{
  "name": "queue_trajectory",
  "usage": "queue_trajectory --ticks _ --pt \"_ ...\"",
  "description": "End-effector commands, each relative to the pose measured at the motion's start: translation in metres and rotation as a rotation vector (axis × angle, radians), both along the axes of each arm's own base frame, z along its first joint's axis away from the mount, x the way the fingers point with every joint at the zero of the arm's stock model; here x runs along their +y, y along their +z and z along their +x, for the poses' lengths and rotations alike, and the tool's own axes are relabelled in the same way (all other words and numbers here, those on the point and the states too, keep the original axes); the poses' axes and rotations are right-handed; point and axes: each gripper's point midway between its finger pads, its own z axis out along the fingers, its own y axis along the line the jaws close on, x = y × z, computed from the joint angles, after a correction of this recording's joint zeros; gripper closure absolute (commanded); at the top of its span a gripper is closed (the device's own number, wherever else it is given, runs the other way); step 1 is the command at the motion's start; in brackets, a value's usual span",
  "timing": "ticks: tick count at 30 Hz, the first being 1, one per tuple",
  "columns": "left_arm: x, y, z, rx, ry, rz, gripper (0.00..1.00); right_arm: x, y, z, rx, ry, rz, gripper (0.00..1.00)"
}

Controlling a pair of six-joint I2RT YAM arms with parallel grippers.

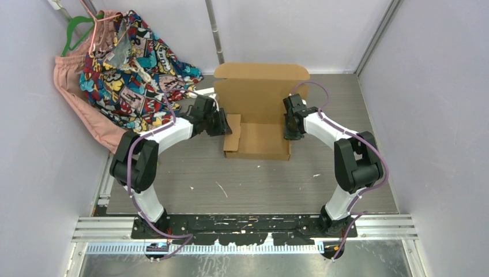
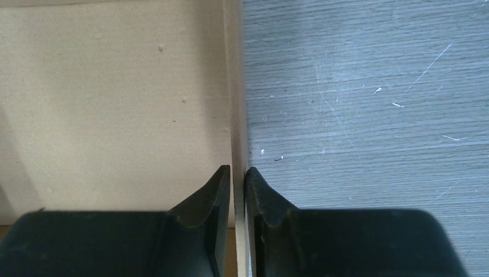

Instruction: Fold the paper box

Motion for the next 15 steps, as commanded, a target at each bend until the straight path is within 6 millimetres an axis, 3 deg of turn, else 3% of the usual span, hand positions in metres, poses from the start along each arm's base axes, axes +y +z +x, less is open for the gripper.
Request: queue_trajectory --ticks 1,15 --pt "0.0068 -0.0009 -0.0003 -0.015 -0.013 0.091 0.63 0.0029 0.0010 0.0041 -0.020 0.012 -0.003 0.78" --pt "0.0153 -0.0037 -0.0026 -0.048 0.012 0.298 0.64 0.0023 -0.0003 0.0035 -0.022 0.002 0.000 0.78"
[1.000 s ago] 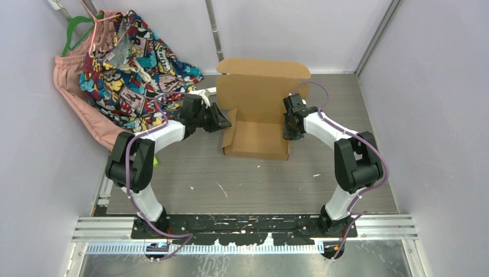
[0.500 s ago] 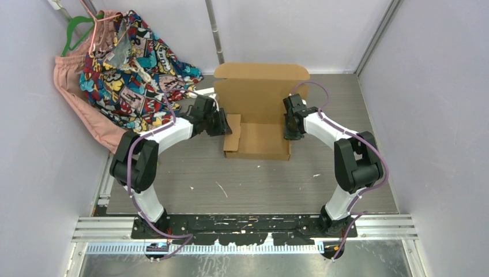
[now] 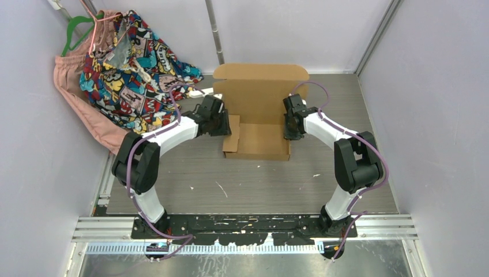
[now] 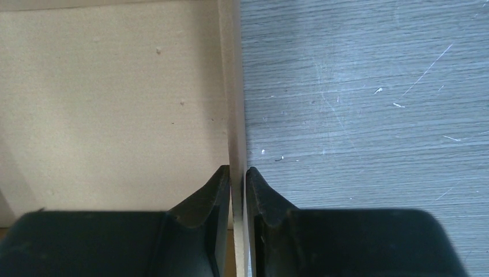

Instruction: Fold the paper box

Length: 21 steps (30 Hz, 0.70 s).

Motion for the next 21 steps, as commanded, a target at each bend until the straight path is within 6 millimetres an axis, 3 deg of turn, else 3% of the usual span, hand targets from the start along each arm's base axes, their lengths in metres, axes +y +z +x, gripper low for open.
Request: queue_trajectory --ticks 1,21 --pt "0.014 -0.005 0.002 -0.018 0.026 0.145 0.64 0.002 -0.001 0.003 -0.020 0.000 0.001 0.78" --pt "0.017 -0.023 -0.004 -0.069 0.052 0.360 0.70 0.003 -0.009 -0.001 -0.016 -0.005 0.012 0.78"
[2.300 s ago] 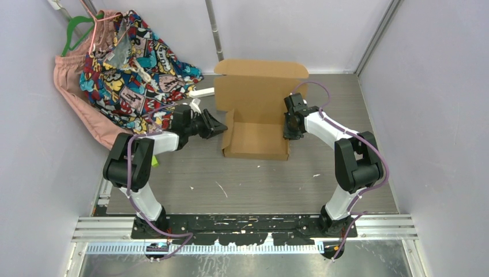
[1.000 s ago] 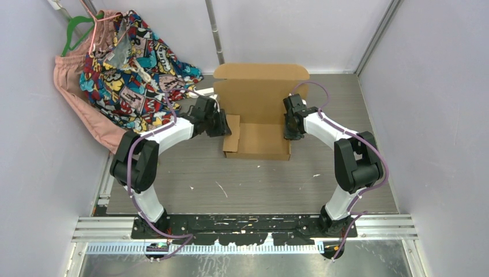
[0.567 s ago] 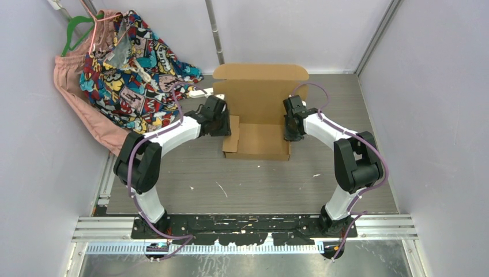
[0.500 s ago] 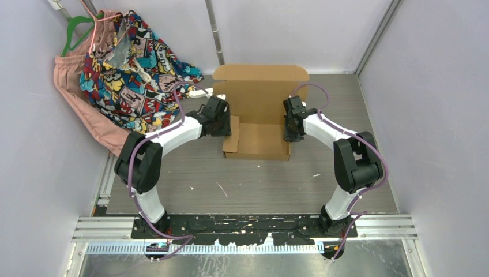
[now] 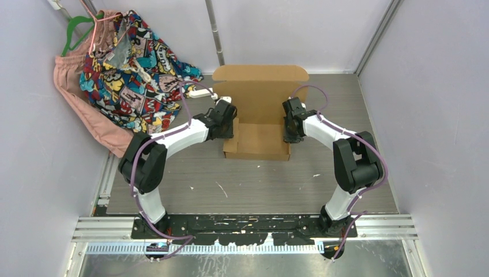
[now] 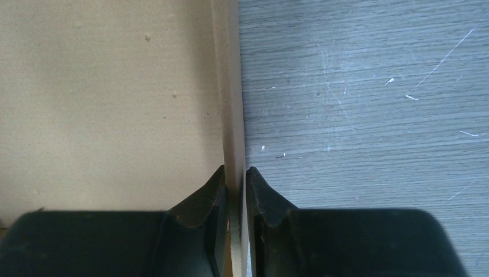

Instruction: Fold the paper box

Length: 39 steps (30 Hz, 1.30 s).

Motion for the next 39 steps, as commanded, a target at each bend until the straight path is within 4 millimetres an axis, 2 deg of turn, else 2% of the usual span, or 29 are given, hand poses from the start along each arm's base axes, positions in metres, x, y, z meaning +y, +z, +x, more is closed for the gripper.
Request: queue_trajectory --ticks 1,3,5,8,15,23,27,33,39 --pt "0.017 -0.017 -0.005 0.017 0.017 0.152 0.70 0.003 0.003 0.006 -0.031 -0.002 0.009 0.78" --pt "0.016 -0.020 -0.006 0.013 0.016 0.181 0.69 0.003 0.003 0.006 -0.033 -0.003 0.007 0.78" --pt "0.016 -0.024 -0.007 0.017 0.015 0.208 0.75 0.002 0.003 0.005 -0.033 -0.005 0.006 0.78" --pt "0.017 -0.031 -0.009 0.026 0.018 0.229 0.78 0.001 0.003 0.005 -0.032 -0.005 0.002 0.78" --pt "0.019 -0.026 -0.005 0.000 0.029 0.259 0.88 0.001 0.002 0.003 -0.034 -0.003 0.002 0.78" --pt "0.021 -0.024 -0.002 -0.014 0.027 0.298 0.89 0.000 0.003 0.002 -0.034 -0.001 0.001 0.78" --pt "0.024 -0.024 -0.001 -0.024 0.030 0.319 0.94 -0.002 0.003 -0.001 -0.037 -0.012 -0.008 0.79" --pt "0.028 -0.027 0.000 -0.026 0.036 0.353 0.99 -0.005 -0.006 -0.008 -0.022 -0.010 -0.033 0.80" --pt "0.030 -0.027 0.003 -0.033 0.045 0.375 1.00 -0.008 -0.009 -0.010 -0.016 -0.011 -0.047 0.80"
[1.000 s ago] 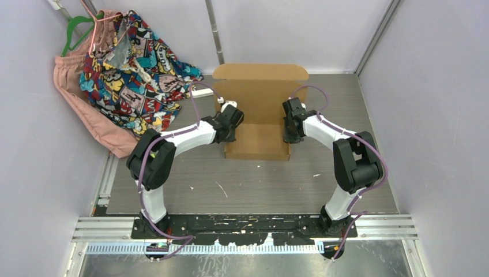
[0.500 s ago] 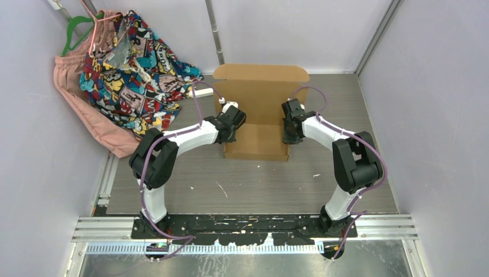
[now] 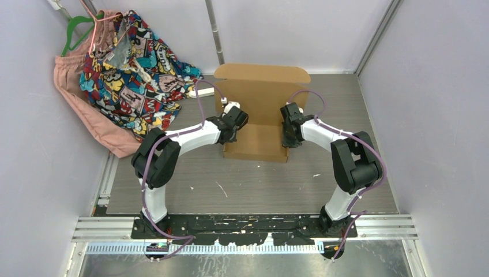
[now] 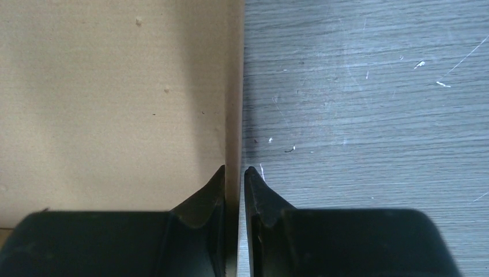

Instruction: Fold the paper box

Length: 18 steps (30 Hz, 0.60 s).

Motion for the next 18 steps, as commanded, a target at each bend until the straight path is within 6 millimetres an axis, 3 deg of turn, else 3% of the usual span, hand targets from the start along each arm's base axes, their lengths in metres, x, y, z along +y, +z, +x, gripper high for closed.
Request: queue_trajectory --ticks 1,4,7,10,12,18 --pt "0.026 -0.004 0.002 -0.003 0.026 0.140 0.99 -0.011 0.007 0.002 -0.032 -0.023 -0.043 0.80" --pt "0.026 -0.004 0.002 -0.009 0.021 0.136 0.78 -0.013 0.006 0.001 -0.029 -0.024 -0.055 0.80" --pt "0.027 -0.006 0.002 -0.012 0.017 0.147 0.74 -0.017 0.006 -0.001 -0.030 -0.026 -0.070 0.80" --pt "0.029 -0.009 0.002 -0.008 0.019 0.159 0.63 -0.018 0.007 -0.002 -0.033 -0.028 -0.075 0.80" --pt "0.029 -0.011 0.003 -0.005 0.019 0.162 0.64 -0.019 0.007 -0.004 -0.032 -0.027 -0.074 0.80" --pt "0.026 -0.016 0.005 0.004 0.018 0.168 0.91 -0.020 0.007 -0.006 -0.031 -0.028 -0.077 0.80"
